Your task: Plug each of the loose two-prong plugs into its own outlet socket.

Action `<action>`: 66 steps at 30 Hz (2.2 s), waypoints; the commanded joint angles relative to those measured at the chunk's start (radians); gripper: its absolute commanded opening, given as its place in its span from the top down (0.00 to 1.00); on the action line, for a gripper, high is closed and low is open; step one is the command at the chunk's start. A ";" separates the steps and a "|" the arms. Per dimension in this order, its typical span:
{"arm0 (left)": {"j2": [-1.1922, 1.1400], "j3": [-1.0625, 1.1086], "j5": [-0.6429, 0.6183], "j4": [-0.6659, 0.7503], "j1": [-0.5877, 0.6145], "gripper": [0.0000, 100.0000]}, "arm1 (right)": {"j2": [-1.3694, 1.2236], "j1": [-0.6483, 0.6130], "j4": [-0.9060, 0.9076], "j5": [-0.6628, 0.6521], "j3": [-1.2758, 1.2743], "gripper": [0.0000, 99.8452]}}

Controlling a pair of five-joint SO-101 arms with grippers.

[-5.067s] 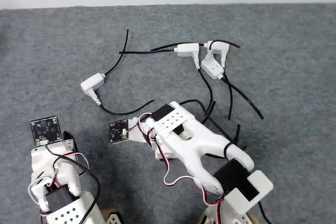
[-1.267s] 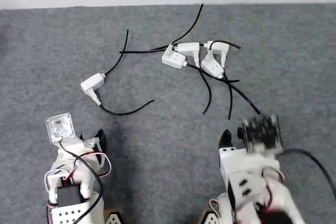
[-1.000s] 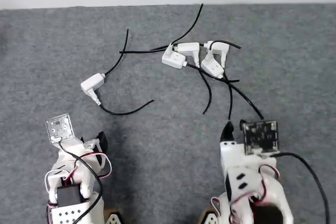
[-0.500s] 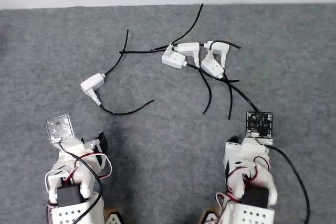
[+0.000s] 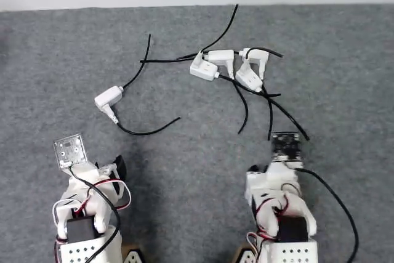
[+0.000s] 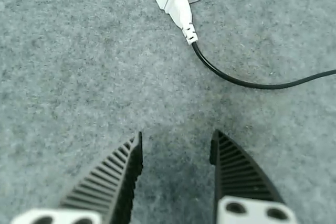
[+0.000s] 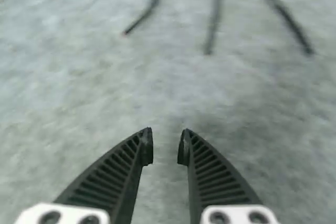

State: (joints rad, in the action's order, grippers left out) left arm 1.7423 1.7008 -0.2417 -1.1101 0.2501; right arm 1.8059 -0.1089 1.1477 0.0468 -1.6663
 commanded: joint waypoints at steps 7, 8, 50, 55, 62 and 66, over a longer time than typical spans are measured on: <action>0.008 -0.013 0.100 -0.049 -0.012 0.87 | 0.008 -0.028 0.024 0.009 -0.017 0.92; 0.011 -0.015 0.126 -0.066 -0.012 0.89 | 0.008 -0.028 0.028 0.009 -0.017 0.92; 0.011 -0.025 0.180 -0.110 -0.005 0.97 | 0.008 -0.033 0.162 0.006 -0.017 0.92; 0.011 -0.025 0.180 -0.110 -0.005 0.97 | 0.008 -0.033 0.162 0.006 -0.017 0.92; 0.011 -0.025 0.180 -0.110 -0.005 0.97 | 0.008 -0.035 0.162 0.006 -0.017 0.92; 0.011 -0.025 0.180 -0.110 -0.005 0.97 | 0.008 -0.035 0.162 0.006 -0.017 0.92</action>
State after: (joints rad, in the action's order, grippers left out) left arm 1.7423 1.7008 -0.0729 -1.2190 0.2470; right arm 1.8059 -0.1381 1.3042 0.0468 -1.6663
